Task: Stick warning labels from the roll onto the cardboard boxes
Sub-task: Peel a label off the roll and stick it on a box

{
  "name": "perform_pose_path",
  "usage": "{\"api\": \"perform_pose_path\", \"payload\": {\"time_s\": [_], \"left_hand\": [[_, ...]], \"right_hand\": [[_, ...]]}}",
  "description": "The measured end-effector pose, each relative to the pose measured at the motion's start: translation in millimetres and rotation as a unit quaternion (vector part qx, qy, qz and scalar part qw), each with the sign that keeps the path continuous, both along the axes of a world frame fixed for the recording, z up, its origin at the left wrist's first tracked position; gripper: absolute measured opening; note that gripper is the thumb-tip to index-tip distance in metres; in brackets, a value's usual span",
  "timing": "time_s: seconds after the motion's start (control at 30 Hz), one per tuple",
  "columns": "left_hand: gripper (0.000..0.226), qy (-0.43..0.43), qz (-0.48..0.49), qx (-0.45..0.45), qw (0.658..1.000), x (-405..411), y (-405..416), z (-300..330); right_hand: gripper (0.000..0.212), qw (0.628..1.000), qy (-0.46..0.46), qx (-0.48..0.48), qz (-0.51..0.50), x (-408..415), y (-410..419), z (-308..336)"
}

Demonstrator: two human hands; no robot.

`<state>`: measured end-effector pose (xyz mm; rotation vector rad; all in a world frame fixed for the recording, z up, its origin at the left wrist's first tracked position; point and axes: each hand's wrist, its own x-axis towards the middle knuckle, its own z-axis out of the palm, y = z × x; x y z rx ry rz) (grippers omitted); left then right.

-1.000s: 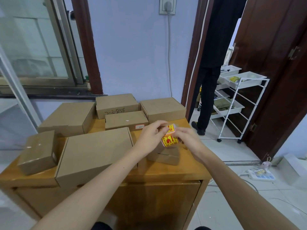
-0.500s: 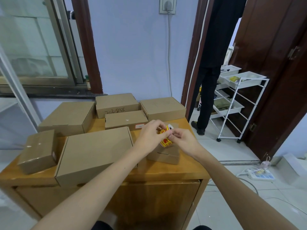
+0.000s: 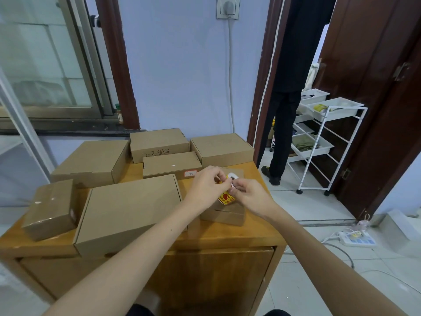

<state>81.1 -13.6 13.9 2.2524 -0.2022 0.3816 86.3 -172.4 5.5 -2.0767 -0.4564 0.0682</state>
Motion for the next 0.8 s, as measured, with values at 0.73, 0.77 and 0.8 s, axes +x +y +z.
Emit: {"api": "perform_pose_path", "payload": {"time_s": [0.73, 0.77, 0.8], "left_hand": [[0.020, 0.004, -0.029, -0.051, 0.998, -5.7, 7.5, 2.1], [0.026, 0.020, -0.038, -0.059, 0.997, -5.9, 8.6, 2.8], [0.029, 0.034, -0.045, -0.057, 0.997, -6.5, 9.6, 3.8]], "right_hand": [[0.027, 0.999, -0.002, -0.042, 0.020, -1.6, -7.3, 0.8], [0.026, 0.999, -0.005, -0.049, 0.019, -0.3, -8.2, -0.6], [0.025, 0.998, -0.009, -0.057, 0.016, 1.8, -9.1, -2.7]]}}
